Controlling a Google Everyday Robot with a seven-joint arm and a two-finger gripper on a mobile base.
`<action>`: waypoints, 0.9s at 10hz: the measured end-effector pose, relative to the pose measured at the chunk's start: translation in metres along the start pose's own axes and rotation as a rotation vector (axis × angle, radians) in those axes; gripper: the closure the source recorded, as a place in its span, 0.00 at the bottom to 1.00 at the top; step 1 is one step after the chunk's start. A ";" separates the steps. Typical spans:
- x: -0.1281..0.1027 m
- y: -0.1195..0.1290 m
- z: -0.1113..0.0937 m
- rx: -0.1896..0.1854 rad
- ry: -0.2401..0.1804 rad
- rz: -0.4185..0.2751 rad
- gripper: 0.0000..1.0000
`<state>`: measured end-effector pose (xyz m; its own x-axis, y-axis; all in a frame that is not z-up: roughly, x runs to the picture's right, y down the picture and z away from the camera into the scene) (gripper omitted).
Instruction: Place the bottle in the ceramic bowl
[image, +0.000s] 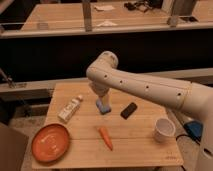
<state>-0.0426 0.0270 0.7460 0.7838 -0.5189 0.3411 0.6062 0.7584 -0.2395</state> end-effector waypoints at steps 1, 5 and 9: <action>-0.006 -0.006 0.003 0.005 -0.005 -0.023 0.20; -0.013 -0.019 0.015 0.016 -0.013 -0.081 0.20; -0.020 -0.030 0.026 0.025 -0.023 -0.139 0.20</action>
<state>-0.0799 0.0251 0.7698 0.6890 -0.6105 0.3907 0.7050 0.6896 -0.1657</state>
